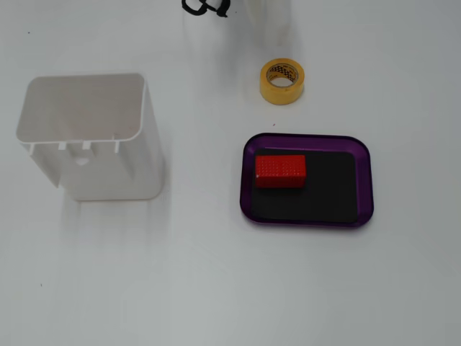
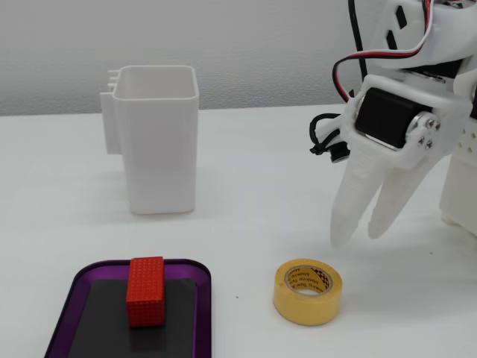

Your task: Pick up the yellow tape and place it in the box.

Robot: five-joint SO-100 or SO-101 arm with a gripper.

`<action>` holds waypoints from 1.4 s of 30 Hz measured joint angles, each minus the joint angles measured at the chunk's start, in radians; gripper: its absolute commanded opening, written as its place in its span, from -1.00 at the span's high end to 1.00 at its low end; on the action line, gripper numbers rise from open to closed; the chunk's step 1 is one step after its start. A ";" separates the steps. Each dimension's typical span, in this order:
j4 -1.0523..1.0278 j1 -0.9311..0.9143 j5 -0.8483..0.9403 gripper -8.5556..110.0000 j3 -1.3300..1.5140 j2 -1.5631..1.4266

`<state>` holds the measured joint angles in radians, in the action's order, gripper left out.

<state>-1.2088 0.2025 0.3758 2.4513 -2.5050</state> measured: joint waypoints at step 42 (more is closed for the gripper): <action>0.247 0.000 0.002 0.87 -0.218 0.535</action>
<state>-0.9618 0.2025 0.3774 2.2335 -1.9696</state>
